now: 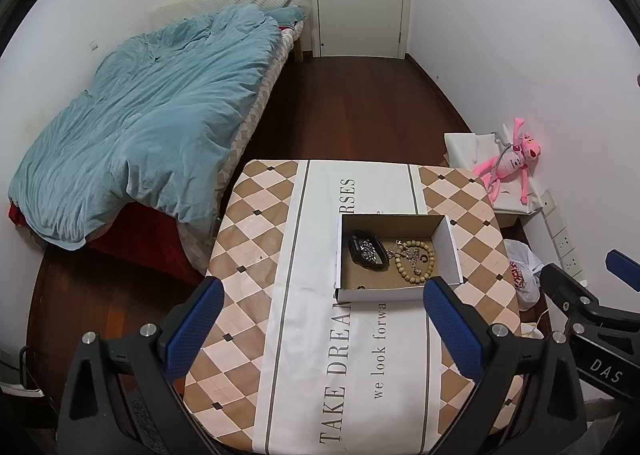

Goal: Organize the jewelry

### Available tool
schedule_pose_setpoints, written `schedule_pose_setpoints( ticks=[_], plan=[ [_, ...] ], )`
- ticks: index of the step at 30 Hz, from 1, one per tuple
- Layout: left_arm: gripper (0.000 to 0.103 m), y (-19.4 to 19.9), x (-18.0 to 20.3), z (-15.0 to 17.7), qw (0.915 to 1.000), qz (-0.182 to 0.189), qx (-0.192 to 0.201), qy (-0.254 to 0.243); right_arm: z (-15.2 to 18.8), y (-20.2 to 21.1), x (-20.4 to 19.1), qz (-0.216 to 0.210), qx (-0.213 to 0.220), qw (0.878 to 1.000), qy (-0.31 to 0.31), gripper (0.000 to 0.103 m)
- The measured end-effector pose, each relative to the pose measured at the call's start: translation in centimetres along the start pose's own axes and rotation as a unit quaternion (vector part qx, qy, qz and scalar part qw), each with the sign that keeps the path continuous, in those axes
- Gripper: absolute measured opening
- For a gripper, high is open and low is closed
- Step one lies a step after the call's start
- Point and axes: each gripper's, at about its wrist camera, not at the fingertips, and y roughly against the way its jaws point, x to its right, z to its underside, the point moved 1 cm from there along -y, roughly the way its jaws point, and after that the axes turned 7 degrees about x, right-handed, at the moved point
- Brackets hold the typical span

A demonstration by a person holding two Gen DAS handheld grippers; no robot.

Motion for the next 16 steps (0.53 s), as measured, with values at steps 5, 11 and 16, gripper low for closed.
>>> schedule_pose_setpoints(
  ticks=[5, 11, 16],
  plan=[
    [0.102, 0.04, -0.08, 0.1, 1.0, 0.0, 0.002, -0.002, 0.11, 0.06, -0.11, 0.001, -0.001, 1.0, 0.0, 0.103],
    [0.102, 0.12, -0.12, 0.19, 1.0, 0.003, 0.002, 0.002, 0.28, 0.1, -0.11, 0.002, 0.0, 1.0, -0.002, 0.103],
    [0.102, 0.39, -0.27, 0.09, 0.9999, 0.005, 0.007, 0.006, 0.26, 0.12, 0.03, 0.003, 0.002, 1.0, -0.003, 0.103]
  ],
)
